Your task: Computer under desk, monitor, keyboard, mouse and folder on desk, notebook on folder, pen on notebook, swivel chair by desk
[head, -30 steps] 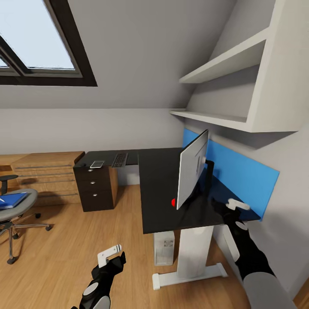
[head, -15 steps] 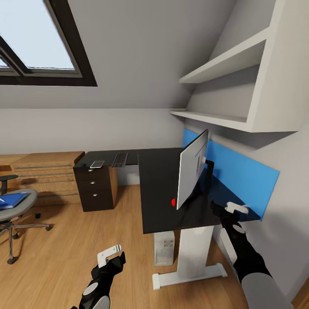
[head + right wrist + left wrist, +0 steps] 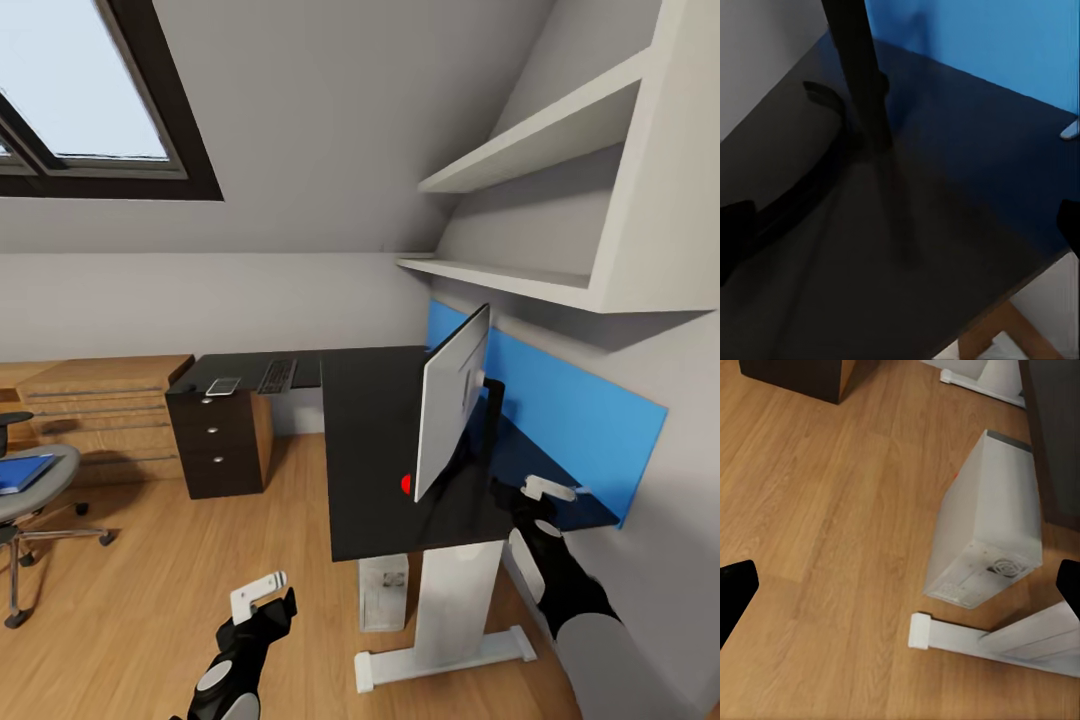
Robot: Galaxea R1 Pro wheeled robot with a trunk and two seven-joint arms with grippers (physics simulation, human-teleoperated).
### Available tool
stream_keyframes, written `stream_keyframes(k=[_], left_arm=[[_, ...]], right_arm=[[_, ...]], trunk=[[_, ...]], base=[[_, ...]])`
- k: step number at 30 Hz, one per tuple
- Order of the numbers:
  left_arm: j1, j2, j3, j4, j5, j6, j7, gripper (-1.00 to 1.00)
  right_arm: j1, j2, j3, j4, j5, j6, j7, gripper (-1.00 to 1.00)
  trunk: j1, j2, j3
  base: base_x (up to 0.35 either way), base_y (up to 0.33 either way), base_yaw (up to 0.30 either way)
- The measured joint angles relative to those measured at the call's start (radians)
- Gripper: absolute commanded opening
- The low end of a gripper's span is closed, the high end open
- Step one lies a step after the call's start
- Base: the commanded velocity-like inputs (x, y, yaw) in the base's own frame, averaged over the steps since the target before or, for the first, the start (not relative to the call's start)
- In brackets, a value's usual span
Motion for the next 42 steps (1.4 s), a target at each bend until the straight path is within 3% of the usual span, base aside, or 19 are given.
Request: stream_keyframes(k=[5, 11, 14, 16, 19, 20, 27, 42], left_arm=[[0.0, 0.001, -0.002, -0.014, -0.001, -0.001, 0.0, 1.0], [0.0, 0.002, -0.002, -0.03, -0.002, -0.001, 0.0, 1.0], [0.0, 0.004, 0.0, -0.033, -0.002, -0.001, 0.0, 1.0], [0.0, 0.007, 0.002, -0.048, -0.002, -0.001, 0.0, 1.0], [0.0, 0.009, 0.002, -0.074, -0.002, 0.0, 0.0, 1.0], [0.0, 0.033, 0.001, -0.114, -0.001, 0.002, 0.001, 1.0], [0.0, 0.062, 0.009, -0.128, 0.006, 0.005, 0.002, 1.0], [0.0, 0.061, 0.008, -0.125, 0.003, 0.003, 0.001, 1.0]], right_arm=[[-0.066, -0.001, 0.0, 0.105, 0.049, 0.0, -0.029, 1.0], [-0.084, -0.002, 0.001, 0.131, 0.078, -0.007, -0.037, 1.0], [-0.087, -0.008, 0.001, 0.135, 0.084, -0.062, -0.04, 1.0], [-0.088, -0.018, 0.002, 0.151, 0.086, -0.177, -0.041, 1.0], [-0.088, -0.028, 0.002, 0.169, 0.086, -0.226, -0.042, 1.0], [-0.088, -0.039, 0.002, 0.174, 0.086, -0.242, -0.042, 1.0], [-0.088, -0.042, 0.002, 0.176, 0.087, -0.246, -0.042, 1.0], [-0.088, -0.043, 0.003, 0.174, 0.087, -0.246, -0.042, 1.0]], trunk=[[0.0, 0.0, 0.0], [0.0, 0.0, 0.0], [0.0, 0.0, 0.0], [0.0, 0.0, 0.0], [0.0, 0.0, 0.0], [0.0, 0.0, 0.0], [0.0, 0.0, 0.0], [0.0, 0.0, 0.0]], base=[[0.132, 0.0, 0.0], [0.231, 0.0, 0.0], [0.073, 0.0, 0.0], [0.148, 0.0, 0.0], [0.256, -0.024, 0.0], [0.247, -0.123, 0.0], [0.149, -0.035, 0.0], [0.191, 0.001, 0.0]])
